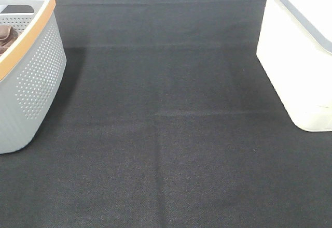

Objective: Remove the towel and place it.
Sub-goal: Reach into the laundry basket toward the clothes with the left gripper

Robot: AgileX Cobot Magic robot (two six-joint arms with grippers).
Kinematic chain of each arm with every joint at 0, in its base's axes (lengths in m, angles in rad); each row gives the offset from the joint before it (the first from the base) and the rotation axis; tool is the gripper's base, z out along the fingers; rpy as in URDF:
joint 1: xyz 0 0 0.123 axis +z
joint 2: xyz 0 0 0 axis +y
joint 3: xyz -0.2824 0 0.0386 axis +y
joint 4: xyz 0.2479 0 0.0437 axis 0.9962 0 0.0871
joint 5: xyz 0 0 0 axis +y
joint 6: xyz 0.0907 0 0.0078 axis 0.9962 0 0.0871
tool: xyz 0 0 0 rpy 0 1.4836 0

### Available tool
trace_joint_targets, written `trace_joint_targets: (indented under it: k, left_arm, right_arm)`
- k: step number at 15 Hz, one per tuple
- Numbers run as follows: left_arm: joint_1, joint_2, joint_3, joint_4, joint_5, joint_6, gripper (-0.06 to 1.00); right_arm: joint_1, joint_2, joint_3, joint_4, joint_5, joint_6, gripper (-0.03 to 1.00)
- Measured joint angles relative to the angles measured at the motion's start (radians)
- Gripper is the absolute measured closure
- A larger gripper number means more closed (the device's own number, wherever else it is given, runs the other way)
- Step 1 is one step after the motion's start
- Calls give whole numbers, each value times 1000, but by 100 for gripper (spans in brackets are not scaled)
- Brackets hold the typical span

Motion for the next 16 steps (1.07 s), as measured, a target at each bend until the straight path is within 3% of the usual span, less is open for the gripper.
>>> trace_joint_targets:
  k: [16]
  left_arm:
    - [0,0,0,10,0,4,-3]
  right_arm:
    - [0,0,0,0,0,0,12]
